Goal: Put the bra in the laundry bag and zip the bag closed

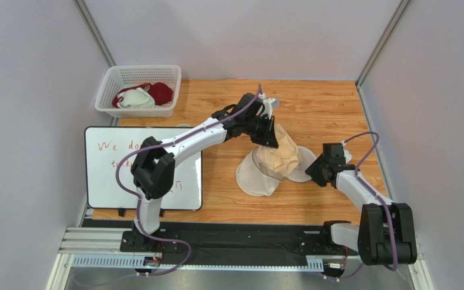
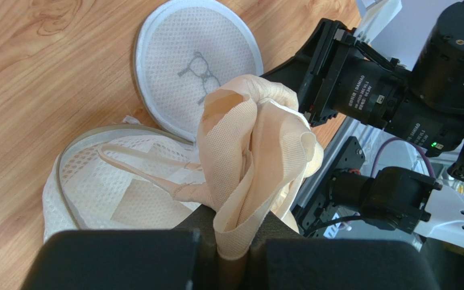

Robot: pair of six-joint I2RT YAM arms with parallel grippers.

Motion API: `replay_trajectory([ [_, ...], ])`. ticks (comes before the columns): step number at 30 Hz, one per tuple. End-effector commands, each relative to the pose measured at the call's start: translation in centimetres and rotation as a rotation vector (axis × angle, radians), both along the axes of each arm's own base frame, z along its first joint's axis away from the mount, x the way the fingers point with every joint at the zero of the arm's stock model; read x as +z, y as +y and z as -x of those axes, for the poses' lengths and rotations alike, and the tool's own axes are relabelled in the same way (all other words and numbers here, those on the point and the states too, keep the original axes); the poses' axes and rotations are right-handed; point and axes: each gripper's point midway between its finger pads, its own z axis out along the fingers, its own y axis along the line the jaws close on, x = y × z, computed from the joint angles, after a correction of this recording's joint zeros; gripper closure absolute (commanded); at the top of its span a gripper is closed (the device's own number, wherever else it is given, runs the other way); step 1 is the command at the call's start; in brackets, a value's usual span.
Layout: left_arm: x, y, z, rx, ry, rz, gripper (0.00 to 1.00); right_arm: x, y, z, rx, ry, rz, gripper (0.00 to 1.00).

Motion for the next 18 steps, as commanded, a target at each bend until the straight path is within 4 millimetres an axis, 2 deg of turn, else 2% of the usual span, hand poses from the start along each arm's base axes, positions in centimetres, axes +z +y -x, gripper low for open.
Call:
replay_trajectory([
  [1,0.1,-0.7,-0.6,-0.009,0.002,0.023,1.0,-0.2,-0.6,-1.1,-0.047,-0.056,0.025,0.65],
  [6,-1.7,0.6,-0.1,0.003,0.005,-0.031,1.0,0.4,-1.3,-1.4,-0.071,-0.094,0.06,0.79],
  [7,-2.3,1.0,0.1,0.006,0.012,-0.046,1.0,0.2,-1.3,-1.2,-0.07,-0.096,0.059,0.86],
  [9,-2.7,1.4,0.2,0.009,0.009,-0.064,1.0,1.3,-1.0,-1.6,-0.053,-0.152,0.047,0.97],
  [10,-3.2,1.7,0.4,0.008,0.016,-0.076,1.0,1.6,-0.9,-1.5,-0.047,-0.172,0.044,1.0],
  [12,-3.5,2.0,0.7,0.005,0.015,-0.08,1.0,2.1,-0.7,-1.3,-0.028,-0.207,0.037,1.0],
  [13,-4.3,2.3,1.1,0.005,0.027,-0.094,1.0,3.3,-0.7,-1.5,-0.028,-0.258,0.035,1.0],
  [15,-4.8,2.6,1.3,0.003,0.035,-0.1,1.0,4.3,-0.8,-1.1,-0.032,-0.292,0.037,1.0],
  [16,-5.5,2.9,1.7,-0.003,0.046,-0.111,1.0,5.5,-0.8,-1.1,-0.039,-0.339,0.033,1.0],
  [18,-5.8,2.9,2.2,-0.013,0.058,-0.1,1.0,6.9,-0.6,-0.9,-0.032,-0.39,0.02,1.0],
])
